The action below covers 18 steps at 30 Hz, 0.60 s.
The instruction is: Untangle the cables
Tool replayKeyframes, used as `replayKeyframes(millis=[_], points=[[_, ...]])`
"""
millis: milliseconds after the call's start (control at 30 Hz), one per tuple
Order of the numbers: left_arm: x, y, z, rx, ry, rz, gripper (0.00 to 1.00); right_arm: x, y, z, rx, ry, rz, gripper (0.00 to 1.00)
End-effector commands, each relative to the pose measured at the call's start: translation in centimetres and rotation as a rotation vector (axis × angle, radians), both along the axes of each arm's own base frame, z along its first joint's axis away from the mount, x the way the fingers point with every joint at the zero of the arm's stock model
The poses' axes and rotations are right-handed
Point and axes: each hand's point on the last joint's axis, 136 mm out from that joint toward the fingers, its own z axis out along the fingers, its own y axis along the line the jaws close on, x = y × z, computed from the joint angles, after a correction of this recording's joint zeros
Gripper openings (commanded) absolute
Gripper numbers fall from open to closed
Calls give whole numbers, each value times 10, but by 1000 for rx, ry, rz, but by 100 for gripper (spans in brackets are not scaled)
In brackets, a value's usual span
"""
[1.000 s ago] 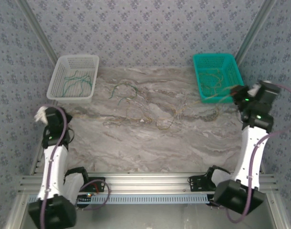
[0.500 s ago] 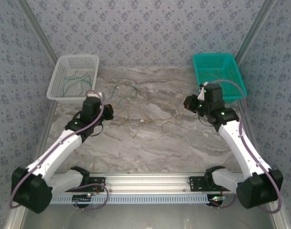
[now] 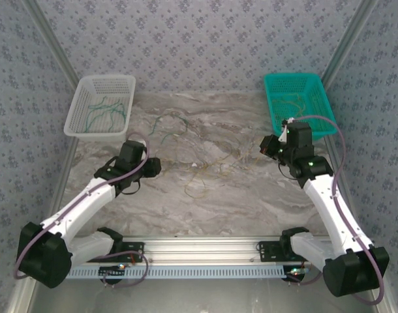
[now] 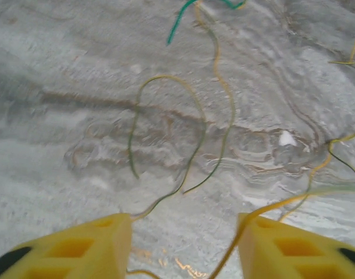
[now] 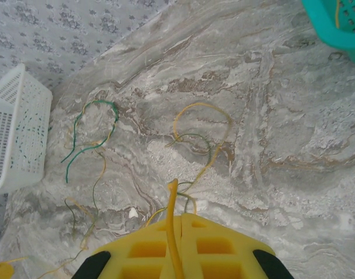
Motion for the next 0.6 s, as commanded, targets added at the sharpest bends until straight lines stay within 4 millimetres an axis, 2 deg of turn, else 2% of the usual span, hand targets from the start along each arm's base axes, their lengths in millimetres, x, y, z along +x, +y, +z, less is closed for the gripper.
replayKeyframes(millis=[0,100,167,267,300,367,500,567], points=[[0,19,10,66,-40,63,58,5,-8,9,-26,-38,-20,0],[0,46,20,133,-75,197,59,8,-18,15,-26,-55,-61,0],[-5,72,28,187,-99,329,61,10,-28,18,-17,-70,-105,0],[-12,95,40,221,-146,444,62,14,-40,16,-2,-71,-150,0],[-15,102,45,223,-159,479,69,16,-42,14,20,-62,-166,0],[-21,113,53,222,-190,539,73,19,-44,12,33,-62,-175,0],[-19,105,77,152,-290,500,73,23,-41,11,50,-68,-162,0],[-8,81,90,96,-338,385,73,25,-37,12,66,-73,-143,0]])
